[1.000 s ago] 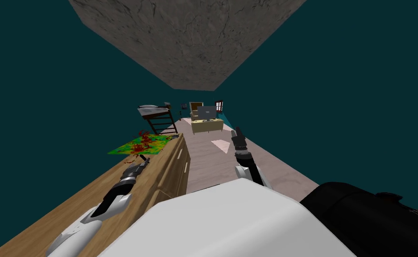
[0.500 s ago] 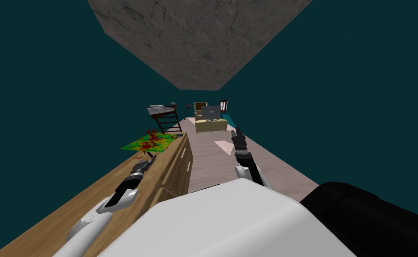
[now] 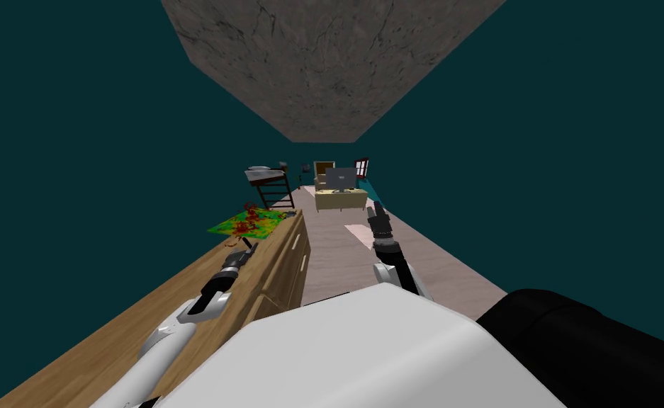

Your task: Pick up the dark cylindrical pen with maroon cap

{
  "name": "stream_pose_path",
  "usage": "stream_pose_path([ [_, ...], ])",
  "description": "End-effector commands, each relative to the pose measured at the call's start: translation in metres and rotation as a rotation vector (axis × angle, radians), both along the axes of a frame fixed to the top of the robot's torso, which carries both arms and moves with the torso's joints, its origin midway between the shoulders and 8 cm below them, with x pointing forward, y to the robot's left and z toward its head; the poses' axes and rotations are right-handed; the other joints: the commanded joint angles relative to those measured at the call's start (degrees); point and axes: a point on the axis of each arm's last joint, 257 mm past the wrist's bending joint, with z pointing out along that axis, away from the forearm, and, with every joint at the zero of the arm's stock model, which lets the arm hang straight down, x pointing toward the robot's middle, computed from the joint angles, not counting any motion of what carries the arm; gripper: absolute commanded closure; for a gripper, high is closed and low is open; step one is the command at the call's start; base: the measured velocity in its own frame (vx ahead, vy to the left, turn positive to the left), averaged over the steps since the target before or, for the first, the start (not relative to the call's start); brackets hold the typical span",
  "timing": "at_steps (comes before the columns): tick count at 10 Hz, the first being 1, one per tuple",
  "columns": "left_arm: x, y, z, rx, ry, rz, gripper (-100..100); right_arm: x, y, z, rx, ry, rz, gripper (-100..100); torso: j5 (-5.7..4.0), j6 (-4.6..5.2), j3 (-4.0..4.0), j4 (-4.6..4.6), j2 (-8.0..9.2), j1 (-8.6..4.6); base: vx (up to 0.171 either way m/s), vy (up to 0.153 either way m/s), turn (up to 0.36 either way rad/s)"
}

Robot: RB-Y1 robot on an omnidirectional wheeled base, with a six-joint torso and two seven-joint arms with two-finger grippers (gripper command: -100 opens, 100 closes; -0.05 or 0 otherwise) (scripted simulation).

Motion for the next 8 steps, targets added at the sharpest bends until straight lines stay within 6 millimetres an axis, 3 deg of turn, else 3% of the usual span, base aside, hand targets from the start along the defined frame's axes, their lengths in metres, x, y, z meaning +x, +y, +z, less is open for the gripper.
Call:
stream_pose_path([
  [1, 0.019, -0.031, 0.007, -0.05, -0.029, -0.045, -100, 0.0, 0.0, 0.0, 0.0, 0.0, 0.0, 0, 0.0, 0.0, 0.0, 0.0, 0.0, 0.0, 0.054, 0.024, 0.353],
  [2, 0.02, -0.035, 0.005, -0.031, -0.018, -0.058, -100, 0.0, 0.0, 0.0, 0.0, 0.0, 0.0, 0, 0.01, -0.09, -0.06, -0.02, -0.12, 0.06, 0.066, 0.008, 0.372],
  [4, 0.02, -0.041, 0.001, 0.01, 0.001, -0.081, -100, 0.0, 0.0, 0.0, 0.0, 0.0, 0.0, 0, 0.0, 0.0, -0.05, -0.02, -0.09, 0.0, 0.025, -0.007, -0.016],
  [5, 0.039, -0.07, 0.01, -0.052, -0.032, -0.117, -100, 0.0, 0.0, 0.0, 0.0, 0.0, 0.0, 0, 0.0, 0.0, 0.0, 0.0, 0.0, 0.0, 0.056, 0.0, 0.359],
  [8, 0.039, -0.079, 0.004, 0.012, -0.002, -0.151, -100, 0.0, 0.0, 0.0, 0.0, 0.0, 0.0, 0, -0.03, -0.01, -0.04, -0.02, -0.06, -0.09, 0.03, -0.035, 0.104],
])
